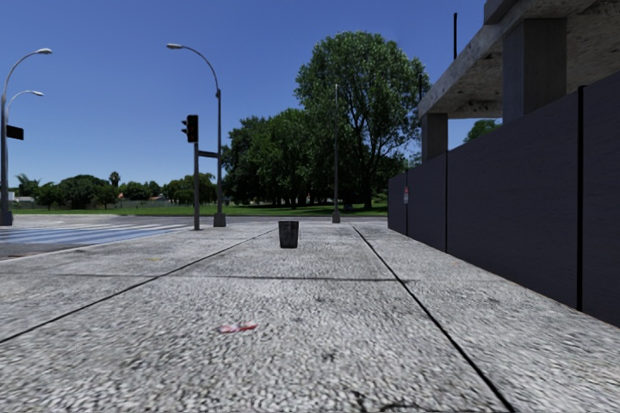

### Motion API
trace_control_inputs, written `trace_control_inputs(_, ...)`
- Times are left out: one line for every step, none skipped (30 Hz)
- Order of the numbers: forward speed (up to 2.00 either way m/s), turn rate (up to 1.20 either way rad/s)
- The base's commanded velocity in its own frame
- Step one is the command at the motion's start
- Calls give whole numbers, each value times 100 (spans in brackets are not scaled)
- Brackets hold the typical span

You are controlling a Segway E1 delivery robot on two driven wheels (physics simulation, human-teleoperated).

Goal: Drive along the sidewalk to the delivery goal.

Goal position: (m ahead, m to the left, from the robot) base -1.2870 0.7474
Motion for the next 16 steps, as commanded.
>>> trace_control_inputs(0,0)
trace_control_inputs(0,0)
trace_control_inputs(0,0)
trace_control_inputs(0,0)
trace_control_inputs(0,0)
trace_control_inputs(0,0)
trace_control_inputs(0,0)
trace_control_inputs(0,0)
trace_control_inputs(0,0)
trace_control_inputs(0,0)
trace_control_inputs(0,0)
trace_control_inputs(0,0)
trace_control_inputs(0,0)
trace_control_inputs(0,0)
trace_control_inputs(0,0)
trace_control_inputs(0,0)
